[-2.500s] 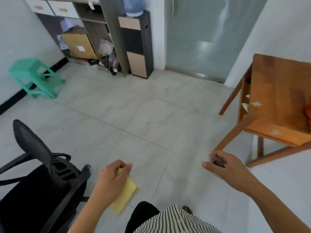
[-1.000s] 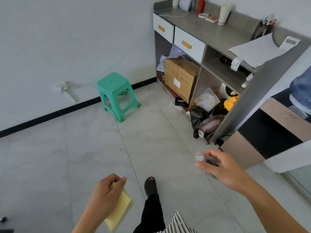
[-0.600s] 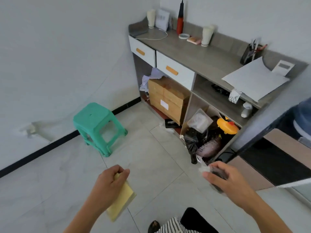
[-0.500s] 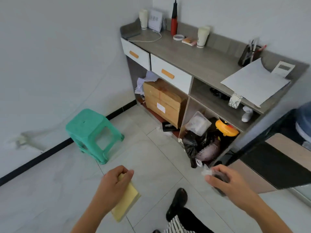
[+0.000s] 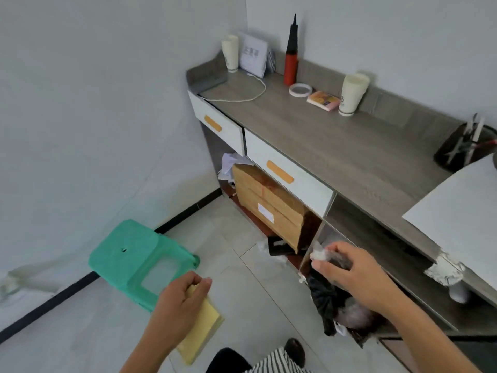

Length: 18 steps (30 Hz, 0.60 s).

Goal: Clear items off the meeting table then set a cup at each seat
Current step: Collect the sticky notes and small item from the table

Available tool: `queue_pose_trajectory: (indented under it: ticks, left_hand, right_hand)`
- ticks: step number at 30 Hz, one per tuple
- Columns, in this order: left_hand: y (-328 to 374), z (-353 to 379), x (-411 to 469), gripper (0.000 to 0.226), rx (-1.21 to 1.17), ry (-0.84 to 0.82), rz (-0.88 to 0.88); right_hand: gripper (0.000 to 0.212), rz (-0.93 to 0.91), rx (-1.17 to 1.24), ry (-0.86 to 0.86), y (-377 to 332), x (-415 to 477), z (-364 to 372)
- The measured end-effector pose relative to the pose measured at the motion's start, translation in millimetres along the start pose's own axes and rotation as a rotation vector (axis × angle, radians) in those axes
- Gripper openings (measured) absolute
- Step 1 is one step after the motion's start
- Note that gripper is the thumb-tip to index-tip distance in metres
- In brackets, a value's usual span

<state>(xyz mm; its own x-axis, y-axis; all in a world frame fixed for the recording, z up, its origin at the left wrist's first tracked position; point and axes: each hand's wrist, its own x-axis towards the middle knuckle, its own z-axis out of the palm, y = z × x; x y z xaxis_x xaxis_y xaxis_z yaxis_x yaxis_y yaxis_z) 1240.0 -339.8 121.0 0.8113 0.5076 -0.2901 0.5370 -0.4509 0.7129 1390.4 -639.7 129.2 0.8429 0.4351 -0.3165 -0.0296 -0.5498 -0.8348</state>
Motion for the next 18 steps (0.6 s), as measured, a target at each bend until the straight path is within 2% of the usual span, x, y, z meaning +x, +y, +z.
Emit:
queue_pose_trajectory:
  ticks: [4,9,12,15,18]
  left_hand:
    - [13,3,68,0.030,0.008,-0.051,-0.003]
    - [44,-6,182,0.032,0.017,-0.128,0.050]
    - [77,-13,256,0.033,0.011,-0.177,0.097]
    - [125,-14,317,0.033,-0.094,-0.285,0.059]
    - [180,-7,370,0.030,-0.137,-0.453,0.021]
  right_hand:
    - [0.049,-0.029,0.014,0.014,-21,63,-8]
    - [0.036,0.089,0.091,0.115,-27,125,-16]
    - [0.038,0.191,0.187,0.219,-36,158,-25]
    - [0.047,0.259,0.248,0.302,-52,182,-33]
    - [0.044,0.249,0.213,0.421,-62,200,-41]
